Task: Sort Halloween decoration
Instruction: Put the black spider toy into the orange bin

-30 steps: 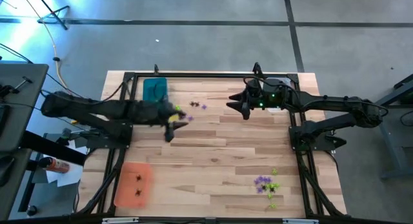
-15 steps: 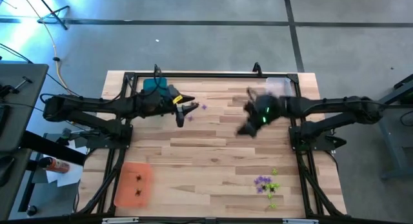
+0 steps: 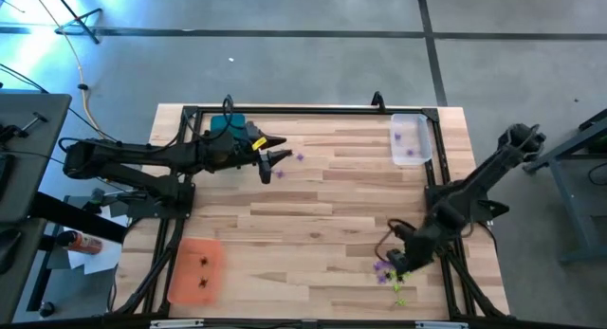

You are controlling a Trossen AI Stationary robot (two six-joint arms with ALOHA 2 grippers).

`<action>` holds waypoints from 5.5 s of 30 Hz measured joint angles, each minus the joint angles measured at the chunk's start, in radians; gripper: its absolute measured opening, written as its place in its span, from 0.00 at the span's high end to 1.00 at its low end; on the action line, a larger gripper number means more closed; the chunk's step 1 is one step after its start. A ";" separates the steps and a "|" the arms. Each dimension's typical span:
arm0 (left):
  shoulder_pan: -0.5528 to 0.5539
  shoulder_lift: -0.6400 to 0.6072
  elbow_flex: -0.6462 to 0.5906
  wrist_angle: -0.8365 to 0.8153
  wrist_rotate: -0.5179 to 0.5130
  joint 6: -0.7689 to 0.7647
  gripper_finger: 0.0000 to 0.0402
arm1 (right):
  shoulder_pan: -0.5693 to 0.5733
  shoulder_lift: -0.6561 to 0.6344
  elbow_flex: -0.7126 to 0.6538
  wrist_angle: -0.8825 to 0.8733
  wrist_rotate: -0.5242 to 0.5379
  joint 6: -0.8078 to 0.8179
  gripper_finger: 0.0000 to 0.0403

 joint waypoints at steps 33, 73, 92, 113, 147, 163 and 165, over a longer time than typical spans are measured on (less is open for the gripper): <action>0.000 0.000 0.000 0.003 0.000 -0.003 0.55 | 0.053 0.376 0.007 0.104 -0.025 0.233 0.60; 0.025 -0.001 0.000 0.005 0.000 0.026 0.55 | 0.052 0.256 0.178 -0.012 -0.020 -0.333 1.00; 0.023 -0.001 0.000 0.068 0.304 -0.125 0.55 | -0.343 0.034 0.176 0.268 0.423 -1.388 1.00; -0.100 0.074 0.018 0.252 0.392 0.009 0.55 | -0.793 0.339 0.632 0.291 -0.099 -2.113 1.00; -0.106 0.140 0.016 0.359 0.402 0.052 0.65 | -0.804 0.340 0.668 0.236 -0.113 -2.161 1.00; -0.092 0.143 0.016 0.334 0.393 0.033 0.96 | -0.804 0.343 0.668 0.251 -0.111 -2.163 1.00; -0.080 0.143 0.016 0.329 0.401 0.011 0.98 | -0.805 0.343 0.668 0.247 -0.109 -2.163 1.00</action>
